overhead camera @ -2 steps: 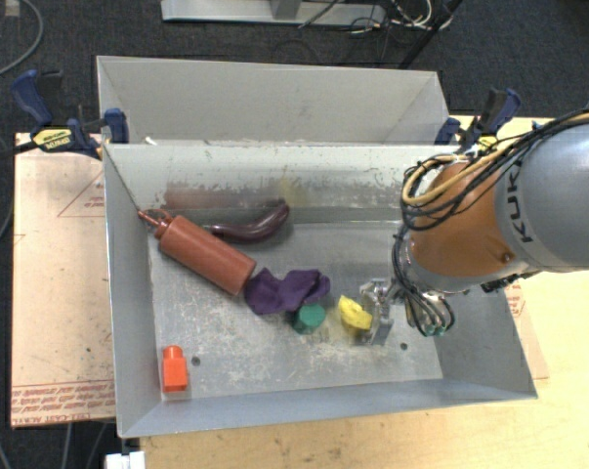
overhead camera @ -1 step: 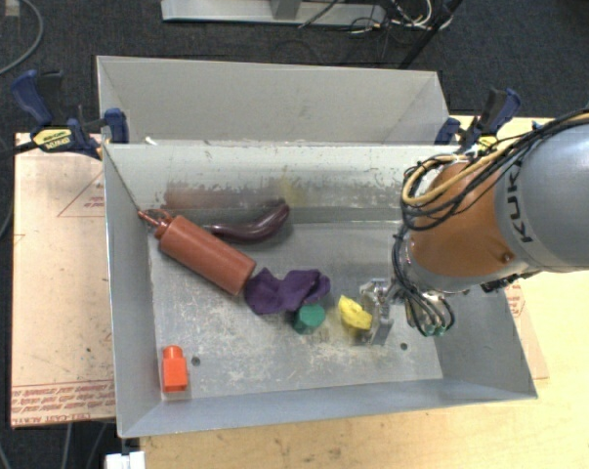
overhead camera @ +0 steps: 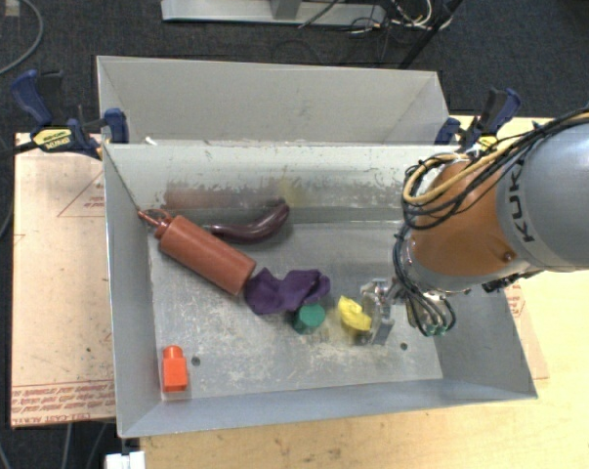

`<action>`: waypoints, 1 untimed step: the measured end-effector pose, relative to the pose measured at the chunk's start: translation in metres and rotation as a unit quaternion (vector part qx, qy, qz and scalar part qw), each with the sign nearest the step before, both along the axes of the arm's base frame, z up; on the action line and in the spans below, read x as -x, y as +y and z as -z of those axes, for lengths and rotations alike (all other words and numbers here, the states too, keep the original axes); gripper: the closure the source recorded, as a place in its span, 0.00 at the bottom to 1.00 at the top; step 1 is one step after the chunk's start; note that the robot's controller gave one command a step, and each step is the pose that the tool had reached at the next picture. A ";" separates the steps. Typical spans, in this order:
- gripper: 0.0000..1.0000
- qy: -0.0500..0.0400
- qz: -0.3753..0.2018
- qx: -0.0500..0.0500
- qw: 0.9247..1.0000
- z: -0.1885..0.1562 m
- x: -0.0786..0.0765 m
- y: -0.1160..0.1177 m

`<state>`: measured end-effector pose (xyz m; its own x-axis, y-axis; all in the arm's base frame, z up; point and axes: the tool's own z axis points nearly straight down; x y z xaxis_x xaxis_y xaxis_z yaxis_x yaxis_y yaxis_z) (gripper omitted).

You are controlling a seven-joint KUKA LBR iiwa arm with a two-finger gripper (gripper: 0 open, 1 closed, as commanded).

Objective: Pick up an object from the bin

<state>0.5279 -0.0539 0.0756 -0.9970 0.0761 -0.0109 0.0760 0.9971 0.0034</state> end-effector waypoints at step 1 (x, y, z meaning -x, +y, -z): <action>1.00 0.003 0.000 0.000 1.000 -0.012 0.001 0.000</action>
Offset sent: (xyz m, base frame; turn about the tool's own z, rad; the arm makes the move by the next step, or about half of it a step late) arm 0.0000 0.0000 0.0741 0.0000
